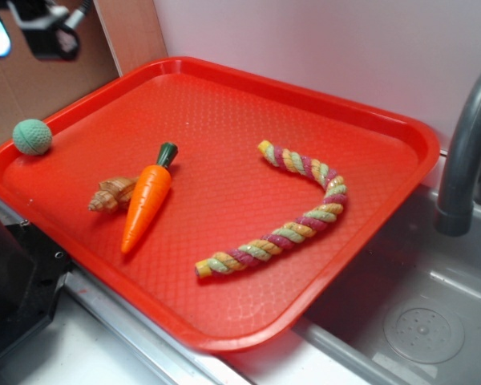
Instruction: Grab the green ball.
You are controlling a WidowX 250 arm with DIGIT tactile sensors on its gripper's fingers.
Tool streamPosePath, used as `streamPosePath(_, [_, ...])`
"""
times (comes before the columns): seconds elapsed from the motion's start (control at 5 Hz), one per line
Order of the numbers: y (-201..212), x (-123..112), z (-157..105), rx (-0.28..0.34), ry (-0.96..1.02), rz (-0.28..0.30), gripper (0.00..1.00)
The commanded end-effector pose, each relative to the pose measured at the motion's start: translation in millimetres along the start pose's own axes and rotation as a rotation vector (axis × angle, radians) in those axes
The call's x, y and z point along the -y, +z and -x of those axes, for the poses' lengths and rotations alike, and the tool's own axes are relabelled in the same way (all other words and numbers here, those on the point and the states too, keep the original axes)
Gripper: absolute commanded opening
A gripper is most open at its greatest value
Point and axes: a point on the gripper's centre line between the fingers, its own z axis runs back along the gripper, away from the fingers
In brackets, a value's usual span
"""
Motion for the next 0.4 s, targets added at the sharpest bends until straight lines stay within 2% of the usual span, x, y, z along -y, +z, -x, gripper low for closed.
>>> streamPosePath(0.0, [-38.8,-72.8,-17.0,0.198,0.502,-0.063,1.0])
streamPosePath(0.2, [-58.2,-95.7,-27.1,0.177,0.549,-0.122,1.0])
